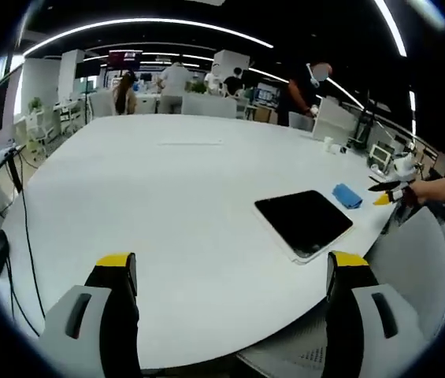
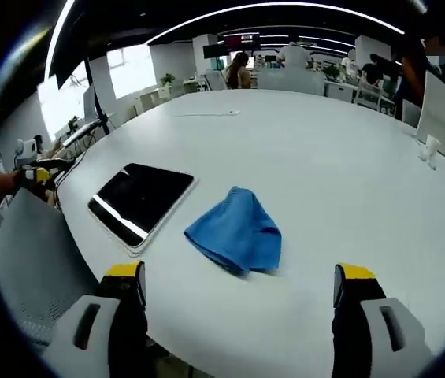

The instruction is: Wipe the mirror surface with the cleaning cloth until all visible marks leave the cleaned area.

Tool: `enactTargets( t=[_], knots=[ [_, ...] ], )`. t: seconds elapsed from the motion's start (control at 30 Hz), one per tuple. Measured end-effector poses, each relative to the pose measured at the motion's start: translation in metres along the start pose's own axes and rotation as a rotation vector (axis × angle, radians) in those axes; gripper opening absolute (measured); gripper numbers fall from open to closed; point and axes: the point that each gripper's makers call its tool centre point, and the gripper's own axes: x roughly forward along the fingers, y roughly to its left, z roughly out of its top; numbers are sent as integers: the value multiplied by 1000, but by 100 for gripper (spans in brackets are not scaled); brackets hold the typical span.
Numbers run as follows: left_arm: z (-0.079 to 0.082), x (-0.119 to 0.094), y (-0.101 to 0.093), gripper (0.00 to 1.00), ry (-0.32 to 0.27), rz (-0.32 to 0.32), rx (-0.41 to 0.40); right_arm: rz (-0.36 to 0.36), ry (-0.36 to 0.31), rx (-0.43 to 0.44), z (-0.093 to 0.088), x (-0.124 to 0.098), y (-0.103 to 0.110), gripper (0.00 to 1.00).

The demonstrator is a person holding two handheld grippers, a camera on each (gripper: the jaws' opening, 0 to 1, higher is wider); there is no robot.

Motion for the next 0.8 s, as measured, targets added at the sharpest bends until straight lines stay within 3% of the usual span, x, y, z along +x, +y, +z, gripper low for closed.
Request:
enactTargets(
  t=[0.2,0.53,0.6,0.8],
  knots=[
    [19,-1,-5,99,-46,-3,18,20,33,74,-9,-2,-2,98],
    [16,0,-11,99,-48,-3,28,4,54,48,-17,-6,-7,98],
    [16,-1,-12,99,-43,2,46,9,50,51,-16,-8,-6,94],
    [21,-4,-12,99,-61,8,37,20,45,42,-14,-6,-4,98]
  ],
)
